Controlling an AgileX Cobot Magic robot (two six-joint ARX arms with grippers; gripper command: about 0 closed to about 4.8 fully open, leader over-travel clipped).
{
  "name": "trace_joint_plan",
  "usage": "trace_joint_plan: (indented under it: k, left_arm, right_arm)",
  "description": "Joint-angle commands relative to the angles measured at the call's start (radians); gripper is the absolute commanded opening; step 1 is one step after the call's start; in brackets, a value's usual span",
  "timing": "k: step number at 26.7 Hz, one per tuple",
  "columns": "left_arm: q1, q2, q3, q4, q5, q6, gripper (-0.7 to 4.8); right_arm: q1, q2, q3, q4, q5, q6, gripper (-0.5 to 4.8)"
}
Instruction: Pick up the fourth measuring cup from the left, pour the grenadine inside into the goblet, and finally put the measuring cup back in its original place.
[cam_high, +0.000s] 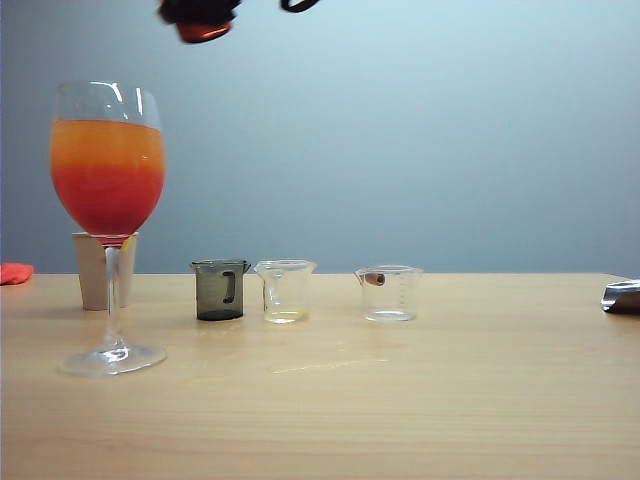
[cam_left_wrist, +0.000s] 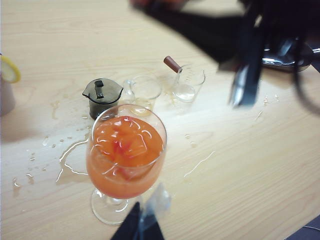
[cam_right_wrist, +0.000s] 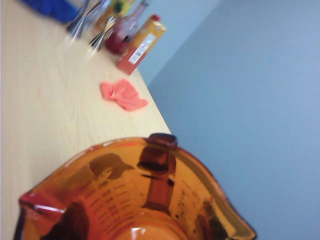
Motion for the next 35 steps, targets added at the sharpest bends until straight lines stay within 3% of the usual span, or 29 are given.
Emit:
trace_joint_plan:
  k: [1,6,13,28,35]
  left_arm:
    - [0.0,-0.002,0.003,0.006,0.0,0.001,-0.05]
    - [0.0,-0.002,0.003,0.006,0.0,0.001,-0.05]
    - [0.0,-0.002,0.003,0.005,0.0,0.001,-0.05]
    - [0.0,-0.002,0.003,0.006,0.0,0.002,-0.05]
    - [0.0,-0.002,0.003,0.015,0.0,0.002,-0.05]
  right_arm:
    - [-0.036,-0.037,0.008,0.023,-0.053,0.186,-0.05]
    - [-0.111,-0.083,0.008,0.016,-0.113,0.394,-0.05]
    - [-0.235,-0.153,-0.04,0.022,-0.144,0.562,-0.05]
    - [-0.497,-0.291,-0.395,0.114,-0.068,0.588,-0.05]
    - [-0.627,-0.249,-0.644,0.404,-0.046,0.579,-0.05]
